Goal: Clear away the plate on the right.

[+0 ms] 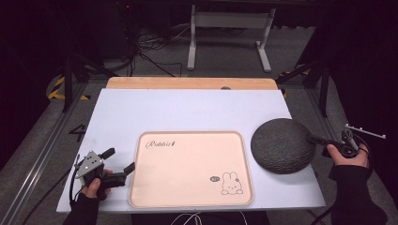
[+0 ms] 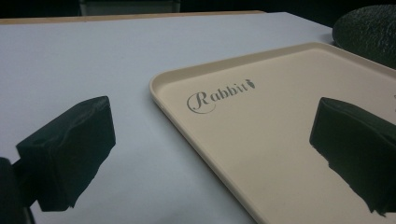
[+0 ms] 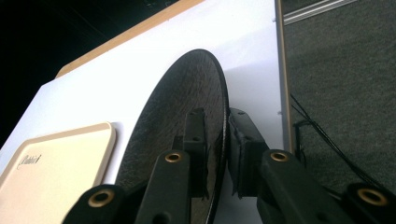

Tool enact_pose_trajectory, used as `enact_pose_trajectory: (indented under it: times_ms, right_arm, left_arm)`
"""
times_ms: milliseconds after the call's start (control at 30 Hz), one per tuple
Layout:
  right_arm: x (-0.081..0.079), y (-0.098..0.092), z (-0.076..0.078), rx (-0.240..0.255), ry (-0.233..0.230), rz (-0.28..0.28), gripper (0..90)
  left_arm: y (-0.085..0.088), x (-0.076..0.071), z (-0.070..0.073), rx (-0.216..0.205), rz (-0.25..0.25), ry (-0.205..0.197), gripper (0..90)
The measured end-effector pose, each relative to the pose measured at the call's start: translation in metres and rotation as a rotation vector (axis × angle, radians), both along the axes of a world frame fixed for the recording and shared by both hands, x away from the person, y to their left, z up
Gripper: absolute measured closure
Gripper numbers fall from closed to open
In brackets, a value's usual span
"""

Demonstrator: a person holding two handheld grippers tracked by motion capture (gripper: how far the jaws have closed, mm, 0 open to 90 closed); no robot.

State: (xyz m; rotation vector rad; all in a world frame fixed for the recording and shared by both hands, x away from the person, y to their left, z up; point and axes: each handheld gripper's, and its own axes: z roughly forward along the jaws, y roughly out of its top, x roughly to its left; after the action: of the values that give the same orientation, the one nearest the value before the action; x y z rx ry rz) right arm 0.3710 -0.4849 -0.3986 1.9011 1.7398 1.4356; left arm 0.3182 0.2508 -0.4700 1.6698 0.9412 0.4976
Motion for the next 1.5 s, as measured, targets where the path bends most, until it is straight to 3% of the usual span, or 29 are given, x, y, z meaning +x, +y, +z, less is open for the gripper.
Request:
enact_pose_trajectory:
  times_ms: [333, 600, 767, 1300, 1500]
  right_arm:
    - [0.000, 0.006, 0.000, -0.010, -0.023, -0.009, 73.1]
    - [0.001, 0.006, 0.001, -0.003, -0.004, -0.013, 78.2]
    - [0.001, 0.006, 0.002, 0.015, 0.034, -0.027, 85.2]
    - [0.000, 0.004, 0.004, 0.086, 0.048, -0.004, 88.1]
    - [-0.002, 0.010, 0.012, 0.057, 0.043, -0.004, 88.4]
  left_arm:
    - [0.000, 0.000, 0.000, 0.005, -0.001, 0.005, 0.9]
    - [0.000, 0.000, 0.000, 0.007, -0.001, 0.005, 0.9]
    - [0.000, 0.000, 0.000, 0.007, -0.001, 0.005, 0.9]
    - [0.000, 0.000, 0.000, 0.006, -0.002, 0.004, 0.9]
    - [0.000, 0.000, 0.000, 0.006, -0.002, 0.002, 0.9]
